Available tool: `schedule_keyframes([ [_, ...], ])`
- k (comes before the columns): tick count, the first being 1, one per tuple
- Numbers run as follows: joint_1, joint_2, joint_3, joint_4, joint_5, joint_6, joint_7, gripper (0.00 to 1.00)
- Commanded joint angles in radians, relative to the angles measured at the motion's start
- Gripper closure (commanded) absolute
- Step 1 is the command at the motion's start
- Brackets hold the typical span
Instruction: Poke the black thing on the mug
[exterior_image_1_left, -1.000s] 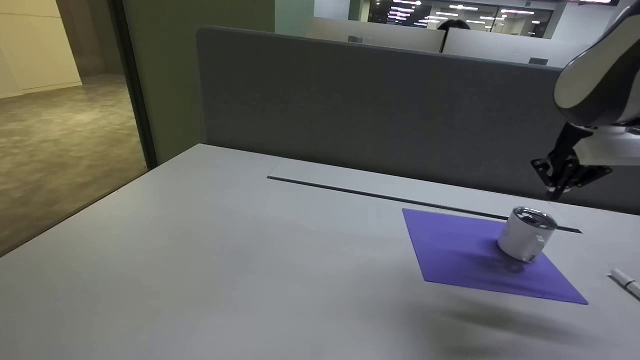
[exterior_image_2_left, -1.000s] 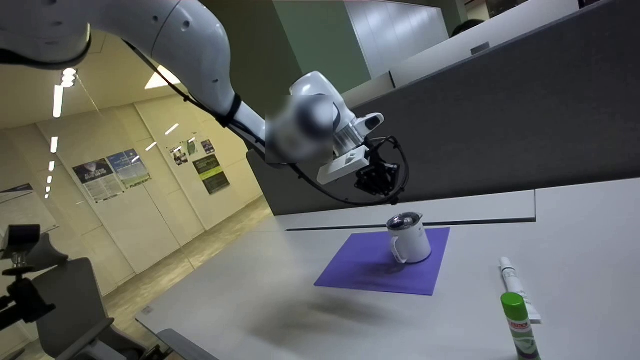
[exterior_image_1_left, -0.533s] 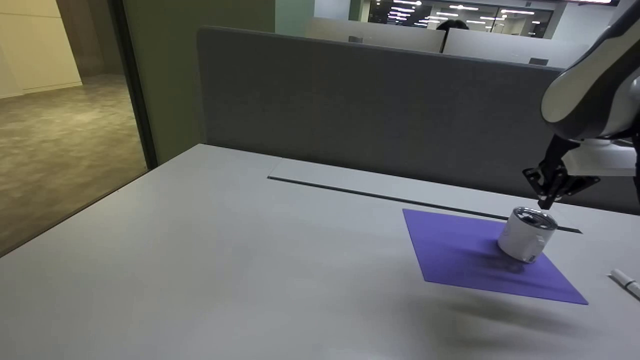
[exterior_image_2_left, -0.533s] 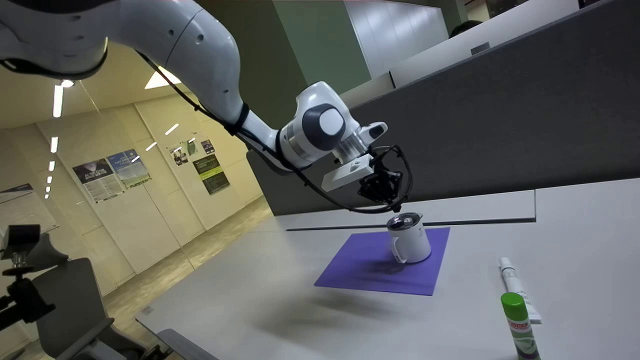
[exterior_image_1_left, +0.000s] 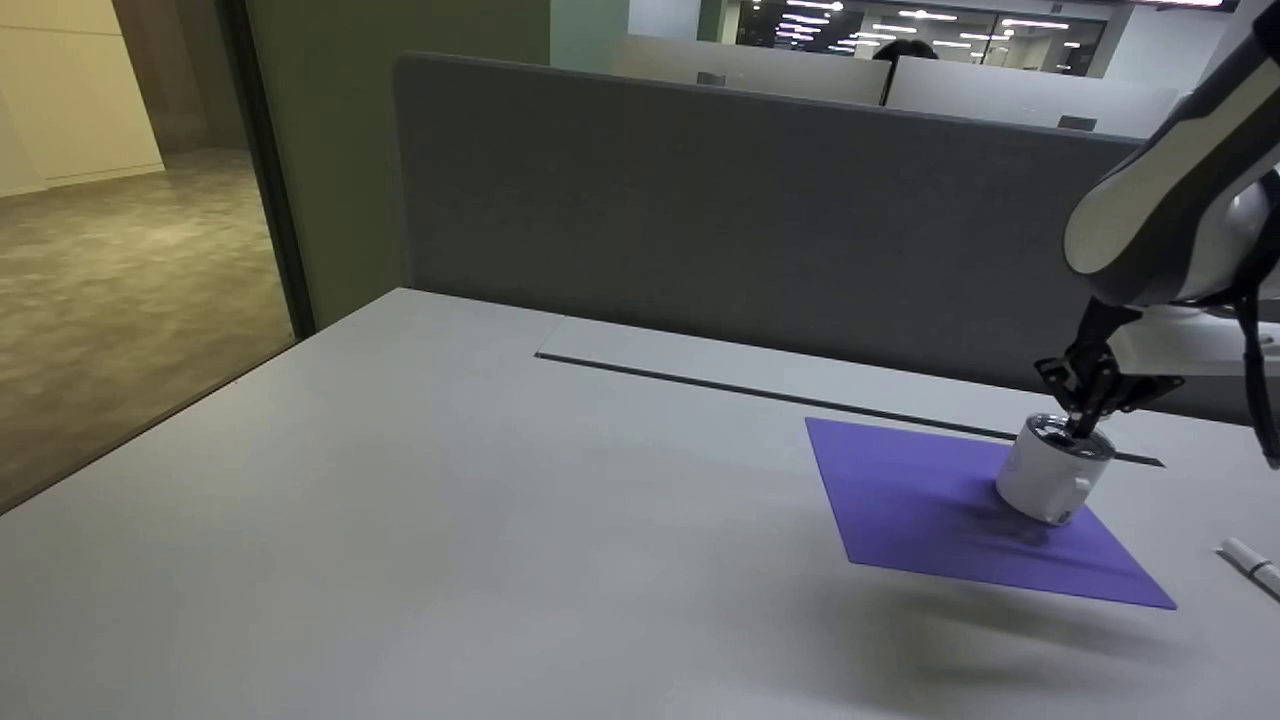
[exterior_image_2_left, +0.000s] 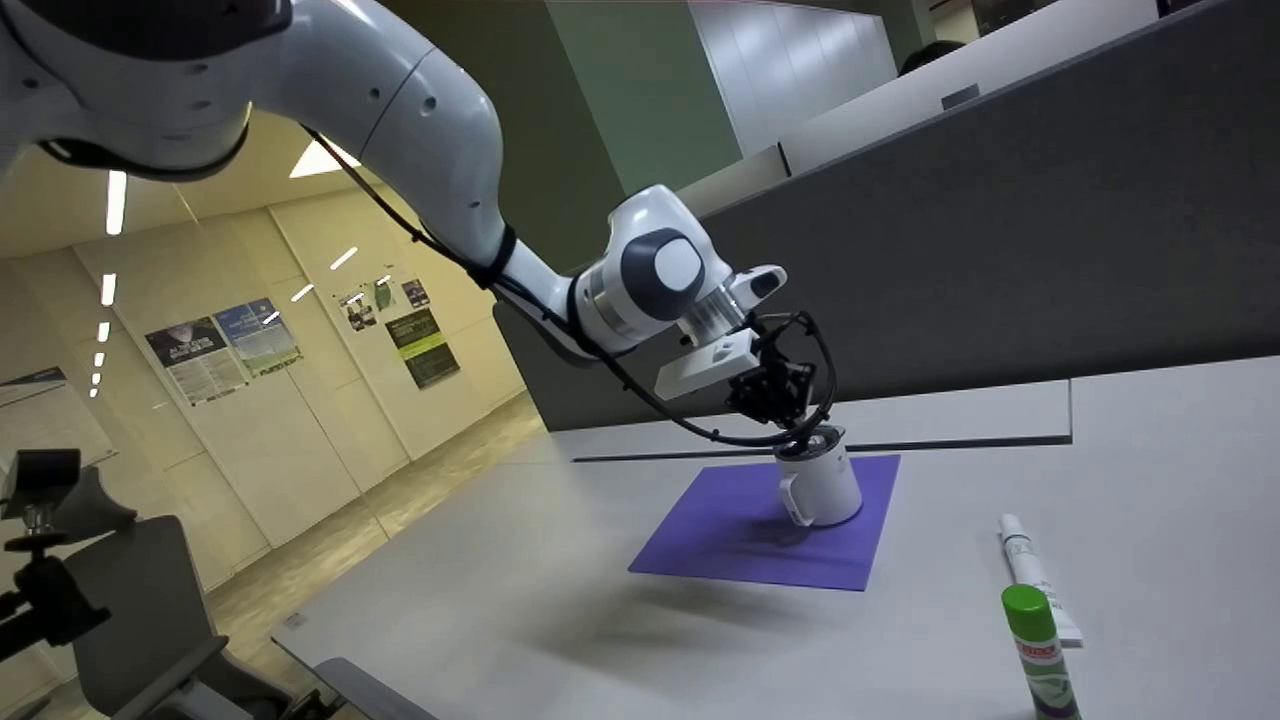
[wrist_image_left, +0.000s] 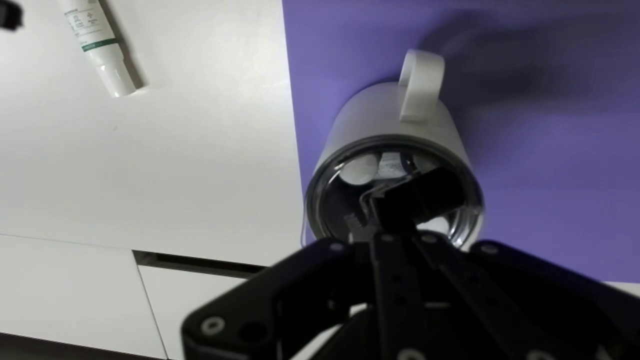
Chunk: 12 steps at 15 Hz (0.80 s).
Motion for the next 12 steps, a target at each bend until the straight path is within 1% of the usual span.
schedule_keyframes([
  [1,-0.002,0.019,0.010,0.045,0.016,-0.040,-0.012,1.00],
  [12,0.004,0.020,0.026,0.055,0.015,-0.078,-0.011,1.00],
])
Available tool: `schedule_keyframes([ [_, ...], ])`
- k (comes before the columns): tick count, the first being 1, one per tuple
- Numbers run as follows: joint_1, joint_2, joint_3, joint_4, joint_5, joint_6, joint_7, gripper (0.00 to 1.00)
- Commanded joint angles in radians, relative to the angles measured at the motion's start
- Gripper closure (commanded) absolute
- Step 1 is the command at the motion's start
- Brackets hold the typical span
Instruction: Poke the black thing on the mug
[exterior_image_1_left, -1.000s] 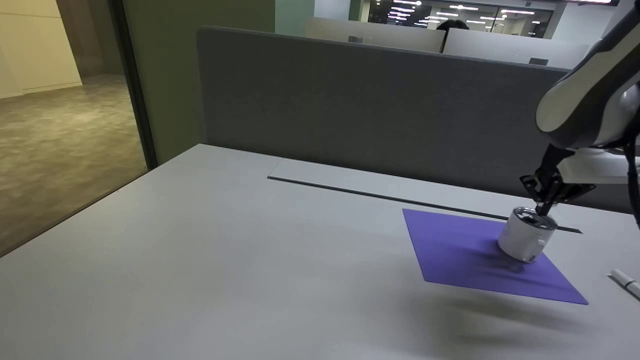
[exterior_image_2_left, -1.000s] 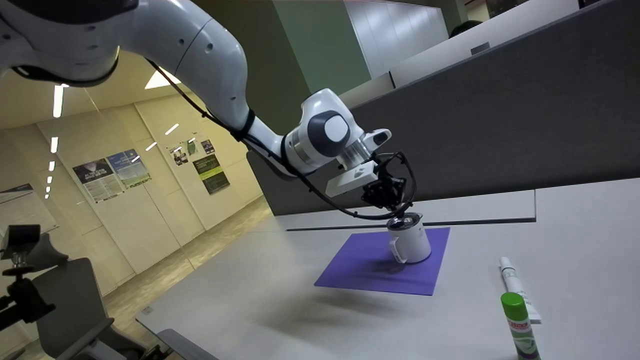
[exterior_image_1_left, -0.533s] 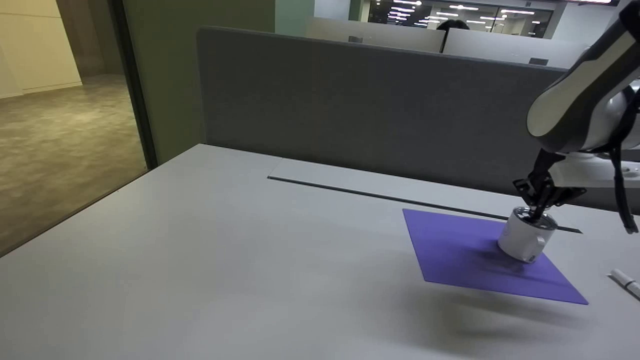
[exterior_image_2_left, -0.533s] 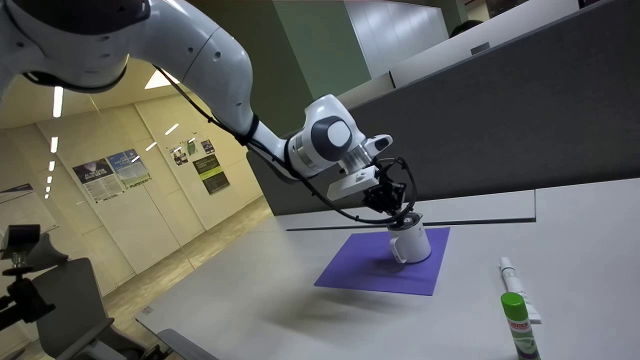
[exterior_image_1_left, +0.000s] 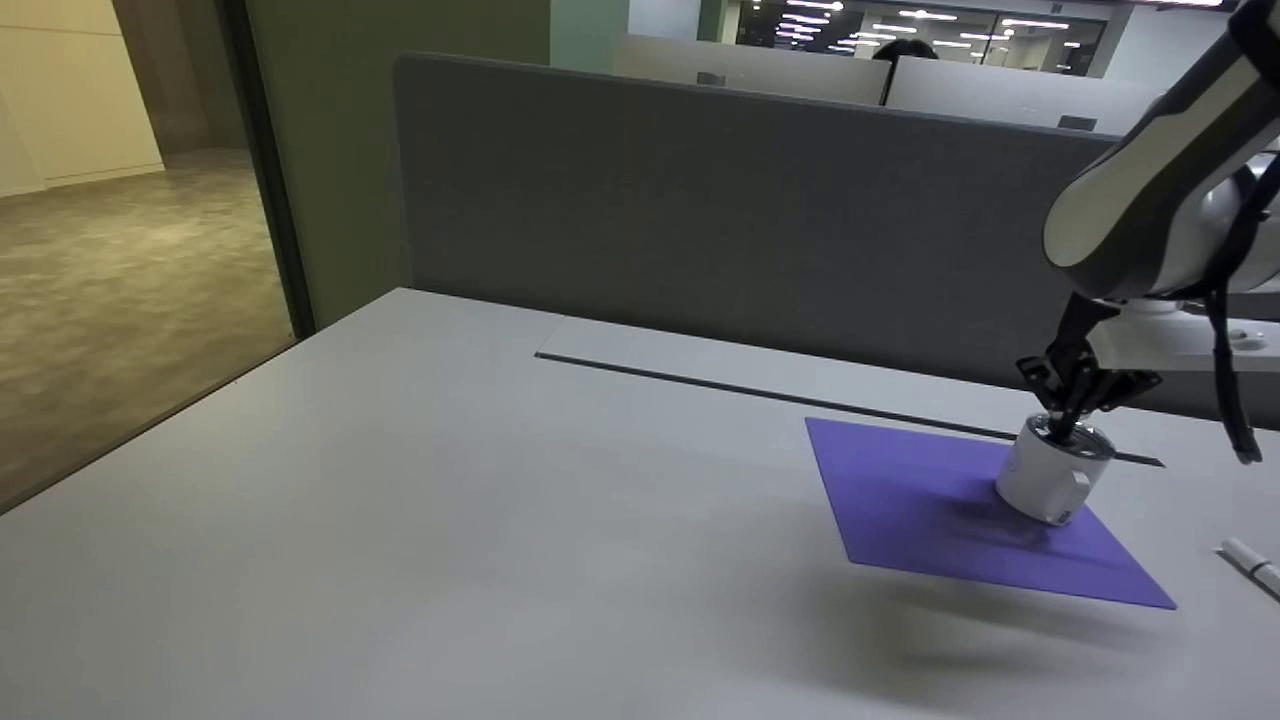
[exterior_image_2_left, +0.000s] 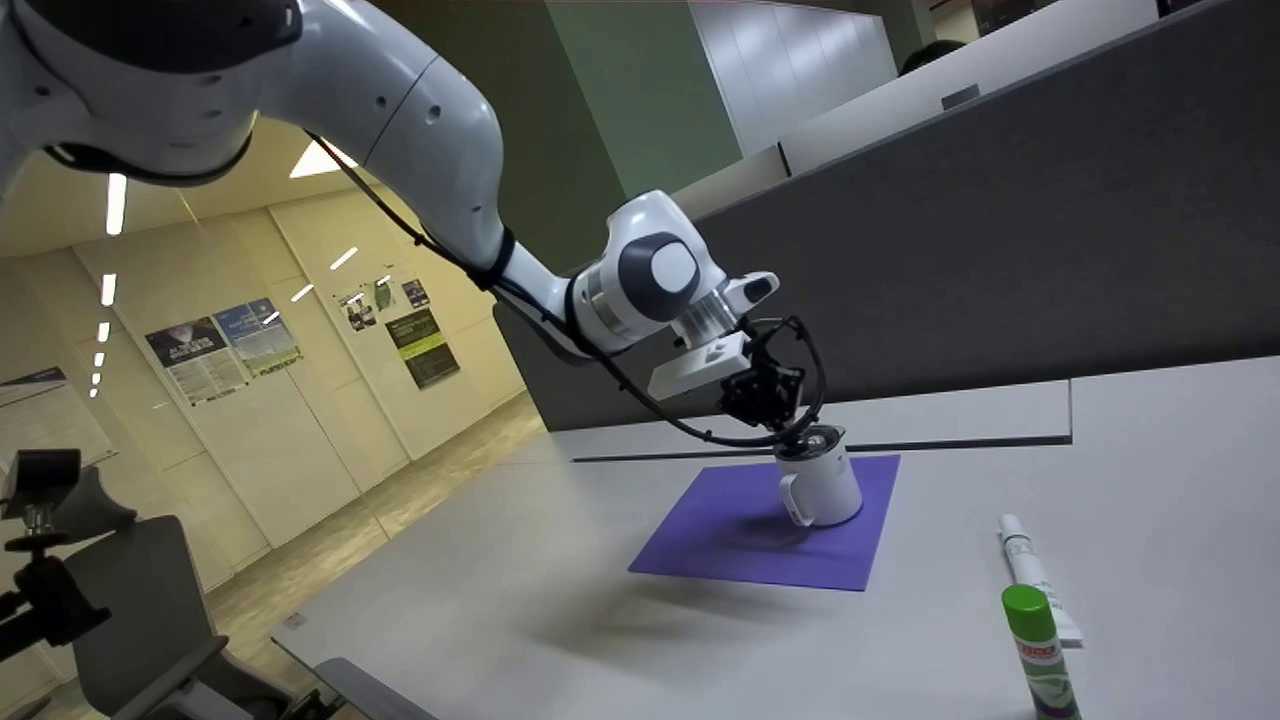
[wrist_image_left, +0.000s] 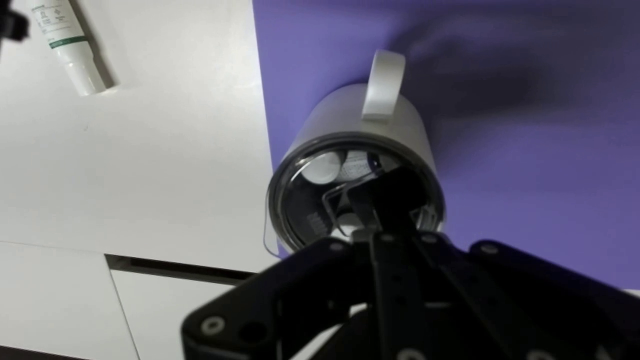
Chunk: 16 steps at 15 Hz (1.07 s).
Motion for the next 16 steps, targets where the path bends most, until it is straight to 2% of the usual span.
schedule_keyframes([
  [1,0.003,0.010,-0.001,0.029,0.011,-0.039,-0.009,1.00],
  [16,0.008,0.030,-0.033,0.025,-0.009,0.003,-0.004,1.00],
])
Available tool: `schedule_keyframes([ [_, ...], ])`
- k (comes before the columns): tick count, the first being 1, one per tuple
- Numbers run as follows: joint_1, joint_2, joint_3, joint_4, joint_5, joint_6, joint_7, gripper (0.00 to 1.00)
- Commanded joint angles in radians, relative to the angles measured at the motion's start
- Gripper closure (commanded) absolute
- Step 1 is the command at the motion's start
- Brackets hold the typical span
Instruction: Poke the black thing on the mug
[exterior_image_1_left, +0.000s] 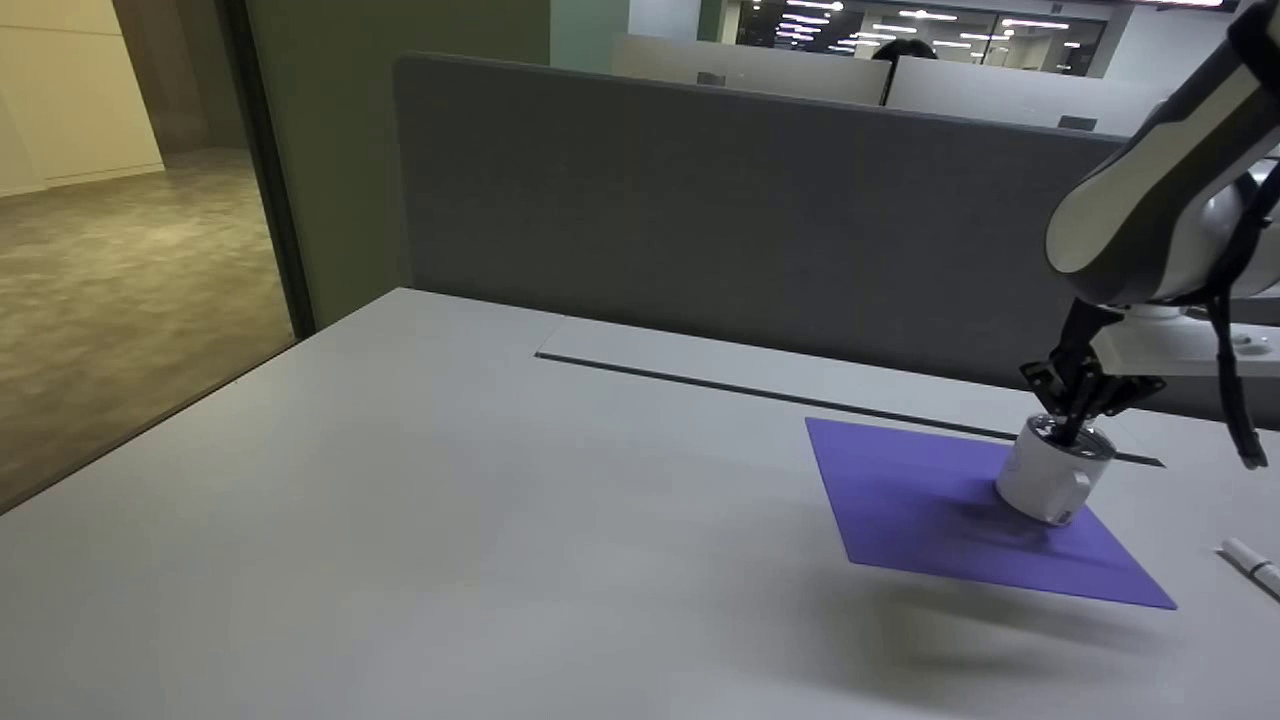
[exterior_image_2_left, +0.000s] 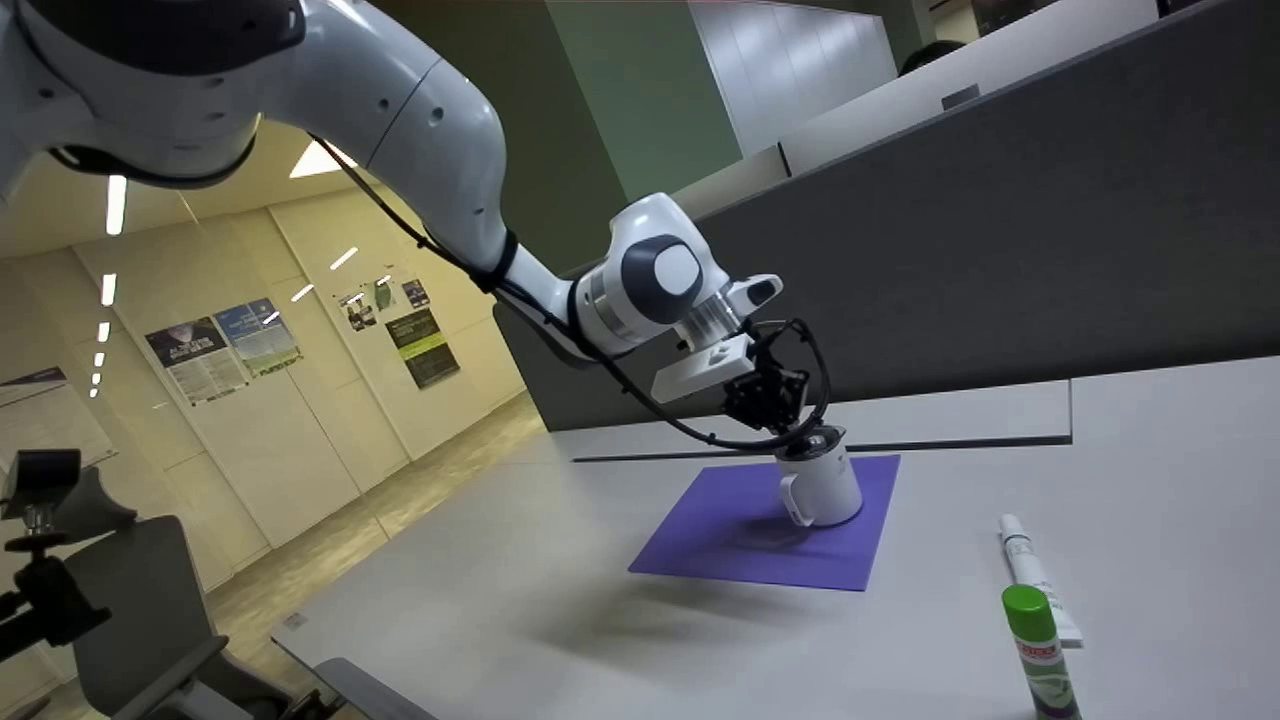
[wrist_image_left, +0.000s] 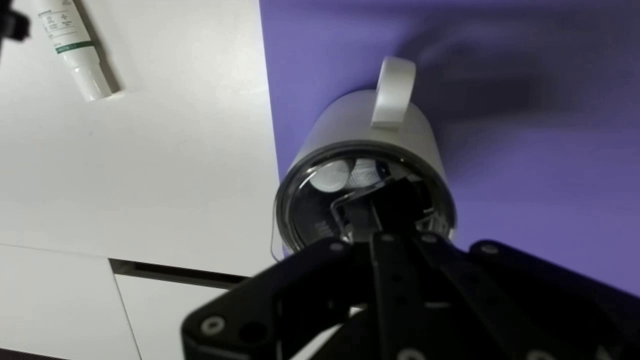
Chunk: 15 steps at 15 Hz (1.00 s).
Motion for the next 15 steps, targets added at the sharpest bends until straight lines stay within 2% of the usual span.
schedule_keyframes([
  [1,0.007,0.022,-0.027,0.023,-0.008,0.005,0.001,1.00],
  [7,-0.008,0.008,-0.018,0.025,0.013,0.004,-0.003,1.00],
  [9,-0.063,-0.027,0.048,0.011,0.075,0.008,-0.037,1.00],
  [11,-0.148,-0.068,0.149,0.004,0.184,-0.022,-0.099,1.00],
  [14,-0.214,-0.136,0.218,-0.014,0.301,-0.094,-0.158,1.00],
  [15,-0.216,-0.170,0.214,-0.028,0.312,-0.135,-0.167,1.00],
])
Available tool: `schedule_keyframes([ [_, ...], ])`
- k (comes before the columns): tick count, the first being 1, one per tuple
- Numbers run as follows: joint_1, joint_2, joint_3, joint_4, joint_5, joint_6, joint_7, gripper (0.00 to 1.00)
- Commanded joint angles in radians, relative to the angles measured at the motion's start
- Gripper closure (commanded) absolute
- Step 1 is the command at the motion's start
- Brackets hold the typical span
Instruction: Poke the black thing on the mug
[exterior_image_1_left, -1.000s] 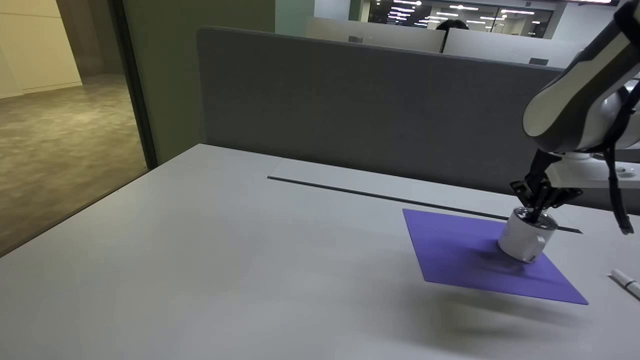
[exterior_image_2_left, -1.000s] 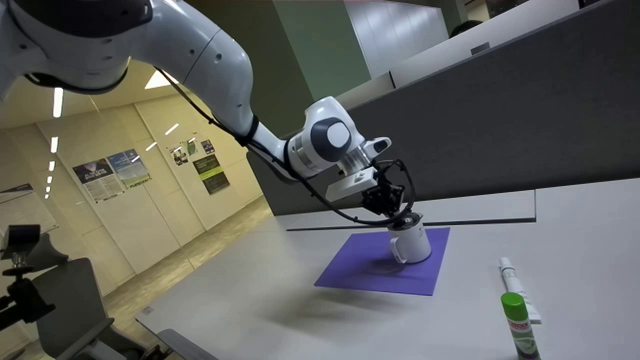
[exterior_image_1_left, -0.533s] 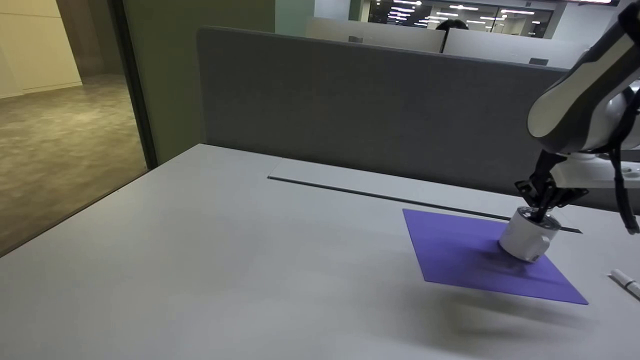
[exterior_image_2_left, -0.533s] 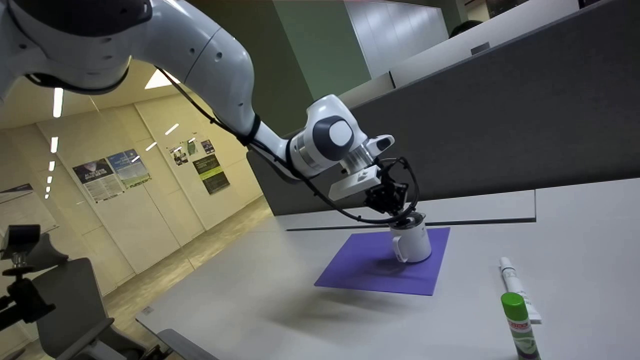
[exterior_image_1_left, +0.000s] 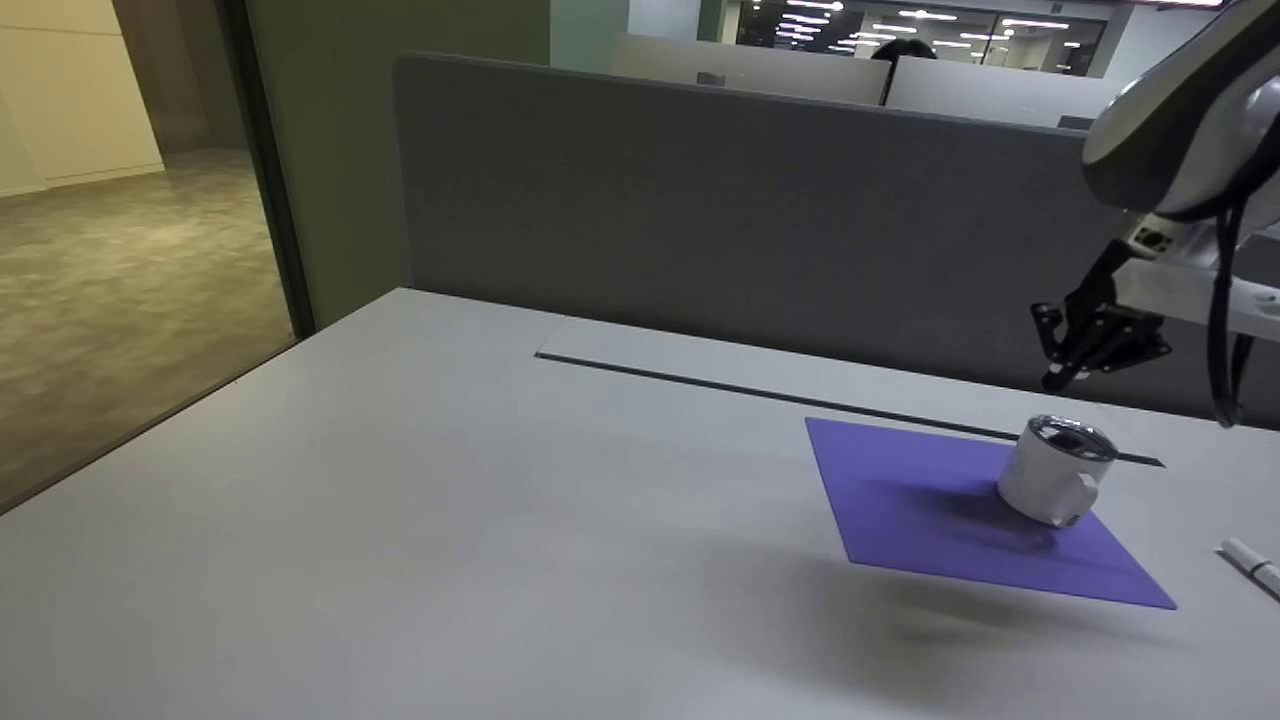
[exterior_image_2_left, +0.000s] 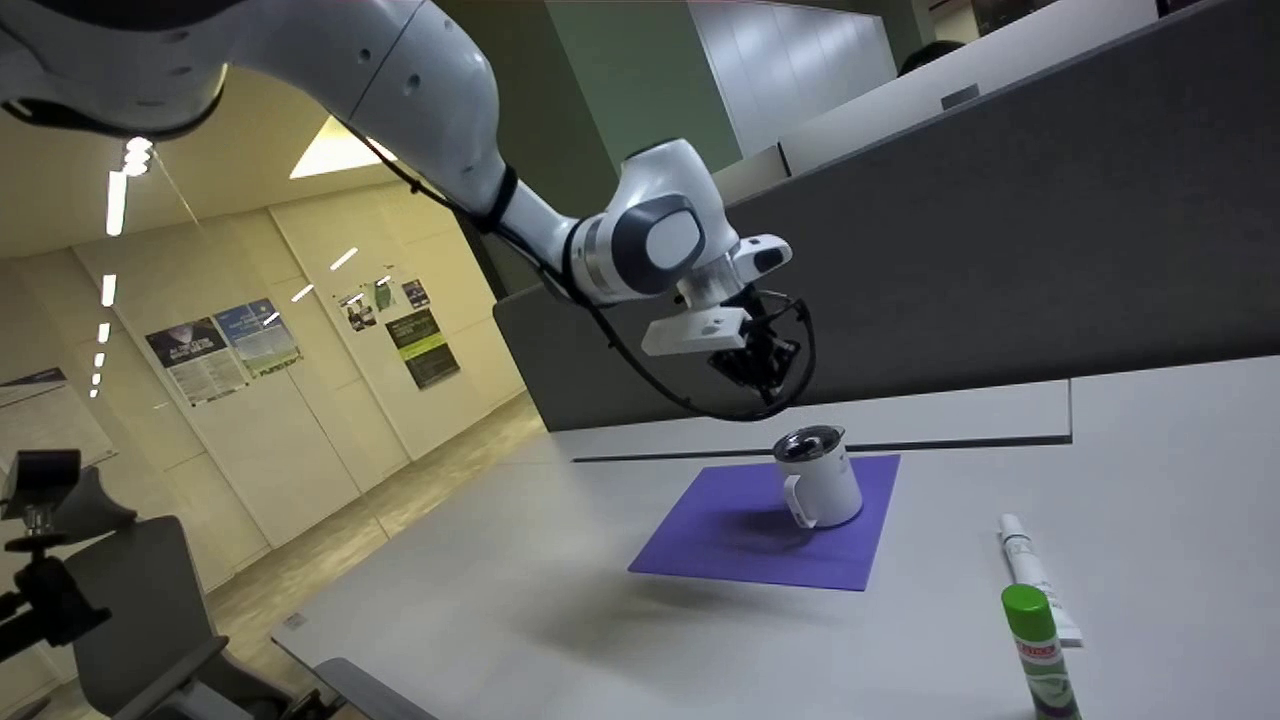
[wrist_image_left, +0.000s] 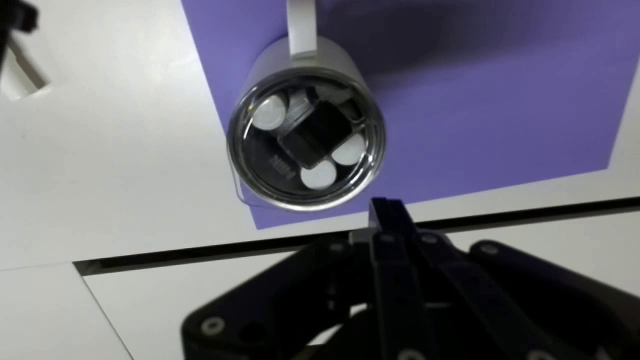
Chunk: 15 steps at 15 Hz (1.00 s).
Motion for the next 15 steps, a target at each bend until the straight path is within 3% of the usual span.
schedule_keyframes([
  [1,-0.047,-0.120,0.030,-0.040,0.071,-0.133,-0.044,1.00],
  [2,-0.046,-0.148,0.020,-0.047,0.079,-0.169,-0.047,0.74],
  [3,-0.031,-0.173,-0.004,-0.058,0.071,-0.189,-0.028,0.74],
  [12,0.054,-0.297,-0.160,-0.156,-0.069,-0.252,0.071,0.13],
  [13,0.033,-0.257,-0.139,-0.120,-0.037,-0.226,0.019,0.32],
  [15,0.039,-0.264,-0.149,-0.130,-0.049,-0.236,0.027,0.17],
])
